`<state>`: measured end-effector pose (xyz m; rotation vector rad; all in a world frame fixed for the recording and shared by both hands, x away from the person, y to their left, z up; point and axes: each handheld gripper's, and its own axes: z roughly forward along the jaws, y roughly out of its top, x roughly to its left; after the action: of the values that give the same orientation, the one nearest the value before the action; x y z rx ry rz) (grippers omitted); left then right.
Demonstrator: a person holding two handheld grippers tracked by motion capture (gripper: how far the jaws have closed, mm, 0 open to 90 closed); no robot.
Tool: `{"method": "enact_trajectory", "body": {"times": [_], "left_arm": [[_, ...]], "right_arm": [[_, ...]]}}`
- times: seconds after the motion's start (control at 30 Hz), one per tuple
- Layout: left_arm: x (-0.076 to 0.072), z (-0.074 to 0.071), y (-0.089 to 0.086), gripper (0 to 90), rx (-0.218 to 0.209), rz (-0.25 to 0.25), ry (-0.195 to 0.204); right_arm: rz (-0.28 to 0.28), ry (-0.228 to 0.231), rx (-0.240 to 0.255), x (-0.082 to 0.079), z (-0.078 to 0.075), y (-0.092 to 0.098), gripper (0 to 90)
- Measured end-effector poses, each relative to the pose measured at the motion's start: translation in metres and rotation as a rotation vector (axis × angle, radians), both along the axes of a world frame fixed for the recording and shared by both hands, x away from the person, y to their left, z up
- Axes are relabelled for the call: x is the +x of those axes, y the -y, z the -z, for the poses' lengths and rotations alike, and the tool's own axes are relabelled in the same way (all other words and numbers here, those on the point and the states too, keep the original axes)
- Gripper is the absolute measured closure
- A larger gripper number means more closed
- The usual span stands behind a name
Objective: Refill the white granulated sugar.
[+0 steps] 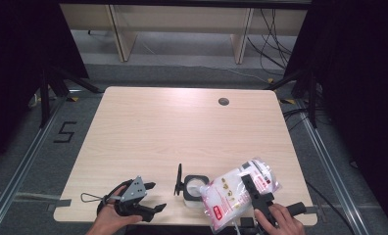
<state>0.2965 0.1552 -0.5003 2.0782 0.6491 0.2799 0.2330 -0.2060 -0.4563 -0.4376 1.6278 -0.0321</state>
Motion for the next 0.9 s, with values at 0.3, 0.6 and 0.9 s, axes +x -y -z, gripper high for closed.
{"method": "enact_trajectory", "body": {"times": [0.3, 0.6, 0.9], "left_arm": [[0.0005, -0.0006, -0.0008, 21.9, 0.015, 0.005, 0.005], [-0.0001, -0.0005, -0.0004, 21.9, 0.005, -0.001, 0.000], [-0.0002, -0.0006, -0.0004, 21.8, 0.007, -0.004, -0.001]], "right_arm": [[-0.001, 0.003, -0.002, -0.0002, -0.0001, -0.0001, 45.2], [-0.003, 0.006, -0.007, -0.0001, -0.0005, -0.0003, 45.3], [-0.003, 0.003, -0.007, 0.0004, -0.0004, -0.0007, 45.3]]}}
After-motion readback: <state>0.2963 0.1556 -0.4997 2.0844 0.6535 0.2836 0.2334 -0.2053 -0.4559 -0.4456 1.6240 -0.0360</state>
